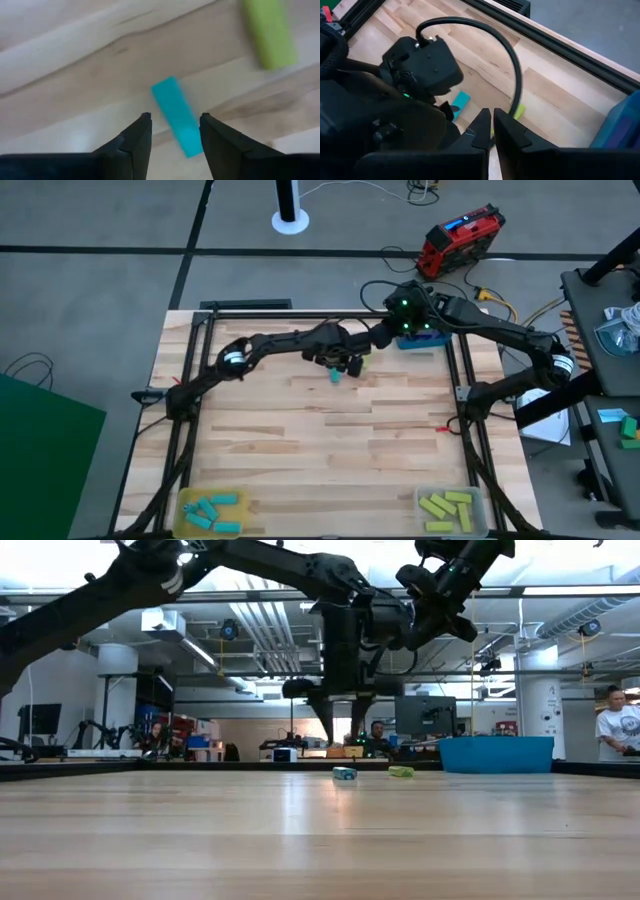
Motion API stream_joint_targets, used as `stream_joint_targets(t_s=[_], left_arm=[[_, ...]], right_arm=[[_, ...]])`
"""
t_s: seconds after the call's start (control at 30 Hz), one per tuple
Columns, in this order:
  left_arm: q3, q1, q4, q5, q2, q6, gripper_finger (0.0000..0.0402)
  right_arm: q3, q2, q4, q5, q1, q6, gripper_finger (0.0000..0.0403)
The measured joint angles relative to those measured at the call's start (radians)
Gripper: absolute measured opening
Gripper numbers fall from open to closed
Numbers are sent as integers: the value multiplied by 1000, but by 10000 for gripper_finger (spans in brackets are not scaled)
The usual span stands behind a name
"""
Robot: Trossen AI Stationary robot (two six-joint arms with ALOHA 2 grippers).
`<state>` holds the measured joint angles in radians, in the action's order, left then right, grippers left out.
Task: Sort blocks
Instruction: Put the light blue block into the yellow bin
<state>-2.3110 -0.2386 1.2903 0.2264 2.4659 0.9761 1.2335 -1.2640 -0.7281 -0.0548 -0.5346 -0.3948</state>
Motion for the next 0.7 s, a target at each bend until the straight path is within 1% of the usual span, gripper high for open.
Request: stream_joint_targets(t_s=[0.1, 0.3, 0.5, 0.7], left_arm=[[-47, 0, -6, 1, 24, 3, 151], [-10, 1, 10, 1, 25, 74, 152], [-2, 1, -41, -3, 24, 77, 152], [27, -3, -41, -31, 24, 77, 153]], right_arm=[[0, 0, 0, -1, 0, 3, 12], [0, 0, -1, -1, 2, 3, 12], [0, 0, -3, -6, 11, 9, 12], [0, 0, -3, -6, 11, 28, 12]])
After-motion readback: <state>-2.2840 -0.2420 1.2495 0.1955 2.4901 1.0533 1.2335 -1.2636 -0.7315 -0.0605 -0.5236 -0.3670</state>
